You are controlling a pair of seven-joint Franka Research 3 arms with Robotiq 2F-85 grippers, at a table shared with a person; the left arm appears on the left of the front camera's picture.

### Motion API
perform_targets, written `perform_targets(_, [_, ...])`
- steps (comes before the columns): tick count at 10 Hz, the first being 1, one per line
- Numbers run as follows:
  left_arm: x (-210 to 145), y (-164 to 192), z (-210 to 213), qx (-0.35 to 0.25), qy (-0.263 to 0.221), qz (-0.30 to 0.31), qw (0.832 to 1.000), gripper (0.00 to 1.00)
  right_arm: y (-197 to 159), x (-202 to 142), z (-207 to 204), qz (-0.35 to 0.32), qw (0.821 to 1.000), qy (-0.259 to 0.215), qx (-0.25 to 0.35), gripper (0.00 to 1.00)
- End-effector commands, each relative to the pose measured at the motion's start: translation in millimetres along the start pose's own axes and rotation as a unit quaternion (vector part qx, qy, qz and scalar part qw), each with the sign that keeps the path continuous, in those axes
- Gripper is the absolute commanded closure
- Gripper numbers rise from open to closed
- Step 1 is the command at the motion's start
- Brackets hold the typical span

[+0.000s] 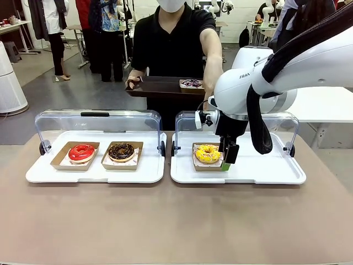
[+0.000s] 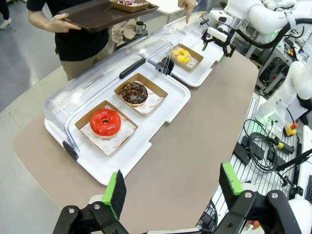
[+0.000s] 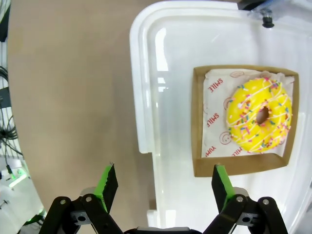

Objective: Provide the desired donut to the person.
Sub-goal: Pick up and lift the Paper togo box containing the Donut pointed at by the person.

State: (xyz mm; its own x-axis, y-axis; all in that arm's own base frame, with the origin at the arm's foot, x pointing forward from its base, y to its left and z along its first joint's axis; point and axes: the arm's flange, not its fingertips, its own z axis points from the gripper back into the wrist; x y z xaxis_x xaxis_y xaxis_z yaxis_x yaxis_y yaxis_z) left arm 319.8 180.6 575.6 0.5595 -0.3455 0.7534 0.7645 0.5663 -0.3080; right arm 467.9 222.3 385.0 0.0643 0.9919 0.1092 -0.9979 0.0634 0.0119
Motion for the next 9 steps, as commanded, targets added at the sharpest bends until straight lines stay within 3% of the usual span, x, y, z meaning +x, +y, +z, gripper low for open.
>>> perform_targets(1, [0,0,1,-0.005,-0.012,-0.009,1.0,0.0,-18,-2,-13,0.011,1.0,0.012,-0.013,0.0])
perform_targets(9, [0,0,1,-0.005,-0.012,-0.009,1.0,0.0,-38,-3,-43,0.02,1.0,0.014,-0.012,0.0])
